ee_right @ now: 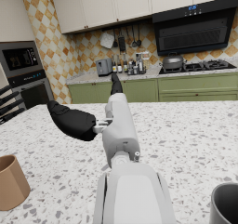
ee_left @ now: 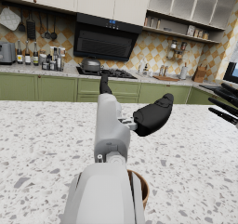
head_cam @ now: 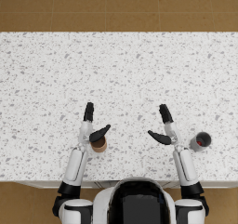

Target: Pick up two cups and pour the berry on the right into the cup on the left

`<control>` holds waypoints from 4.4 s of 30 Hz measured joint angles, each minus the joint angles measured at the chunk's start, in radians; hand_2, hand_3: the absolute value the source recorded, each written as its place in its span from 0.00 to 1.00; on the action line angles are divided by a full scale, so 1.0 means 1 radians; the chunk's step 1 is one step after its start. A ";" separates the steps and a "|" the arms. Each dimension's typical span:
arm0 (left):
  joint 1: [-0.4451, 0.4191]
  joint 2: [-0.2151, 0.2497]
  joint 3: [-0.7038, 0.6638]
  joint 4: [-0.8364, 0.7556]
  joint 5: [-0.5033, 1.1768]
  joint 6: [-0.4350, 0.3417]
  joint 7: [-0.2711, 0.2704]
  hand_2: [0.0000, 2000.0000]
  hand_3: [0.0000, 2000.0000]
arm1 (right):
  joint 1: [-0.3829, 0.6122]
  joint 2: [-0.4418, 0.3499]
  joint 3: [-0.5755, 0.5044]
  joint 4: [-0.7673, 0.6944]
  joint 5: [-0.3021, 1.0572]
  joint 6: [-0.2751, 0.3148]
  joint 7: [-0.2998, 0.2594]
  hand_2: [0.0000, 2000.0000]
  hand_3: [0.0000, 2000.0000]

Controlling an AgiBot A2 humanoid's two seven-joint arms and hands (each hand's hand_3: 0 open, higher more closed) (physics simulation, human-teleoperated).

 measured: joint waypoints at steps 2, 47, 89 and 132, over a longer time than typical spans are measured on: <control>0.000 0.000 0.000 0.000 0.000 0.000 0.000 0.00 0.00 | 0.000 0.000 0.000 0.000 0.000 0.000 0.000 0.00 0.00; -0.296 -0.061 -0.071 -0.079 0.361 -0.101 -0.101 0.00 0.00 | -0.314 -0.086 -0.599 0.147 0.361 -0.100 0.101 0.00 0.00; -0.327 0.001 0.014 0.125 0.362 -0.122 -0.105 1.00 0.64 | -0.341 -0.206 -0.574 -0.245 0.362 -0.058 0.107 1.00 0.64; -0.114 0.225 0.201 0.086 0.694 -0.134 -0.104 1.00 0.64 | 0.035 -0.288 -0.066 0.122 0.995 -0.004 0.107 1.00 0.64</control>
